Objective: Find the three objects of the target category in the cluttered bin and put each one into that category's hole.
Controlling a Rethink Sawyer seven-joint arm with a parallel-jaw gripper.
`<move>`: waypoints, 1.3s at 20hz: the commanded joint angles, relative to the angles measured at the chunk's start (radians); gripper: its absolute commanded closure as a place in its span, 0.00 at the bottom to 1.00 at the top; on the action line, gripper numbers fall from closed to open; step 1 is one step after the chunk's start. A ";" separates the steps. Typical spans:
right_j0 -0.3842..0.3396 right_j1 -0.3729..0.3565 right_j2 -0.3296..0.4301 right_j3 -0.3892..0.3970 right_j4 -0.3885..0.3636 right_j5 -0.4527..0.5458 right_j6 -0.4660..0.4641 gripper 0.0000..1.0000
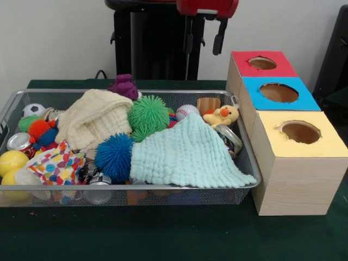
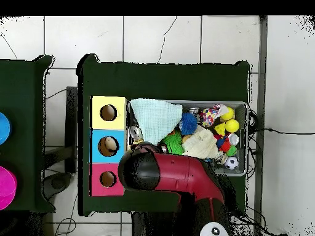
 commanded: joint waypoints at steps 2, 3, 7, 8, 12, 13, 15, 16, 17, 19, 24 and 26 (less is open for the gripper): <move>-0.049 -0.024 0.062 0.031 0.009 0.056 0.042 0.00; -0.049 -0.023 0.063 0.027 0.008 0.059 0.041 0.00; -0.060 -0.017 0.072 0.022 0.012 0.065 0.042 0.00; -0.056 -0.018 0.067 0.018 0.006 0.062 0.046 0.00; -0.048 0.002 0.051 -0.018 -0.010 0.072 0.065 0.00; -0.047 0.011 0.049 -0.035 -0.013 0.078 0.065 0.00; -0.048 0.033 0.047 -0.073 -0.018 0.094 0.065 0.00; -0.049 0.045 0.046 -0.095 -0.019 0.105 0.065 0.00; -0.050 0.052 0.047 -0.110 -0.018 0.113 0.065 0.00; -0.048 0.069 0.046 -0.157 -0.015 0.144 0.069 0.00; -0.056 0.112 0.055 -0.265 -0.030 0.178 0.035 0.00; -0.064 0.137 0.059 -0.306 -0.035 0.197 0.021 0.00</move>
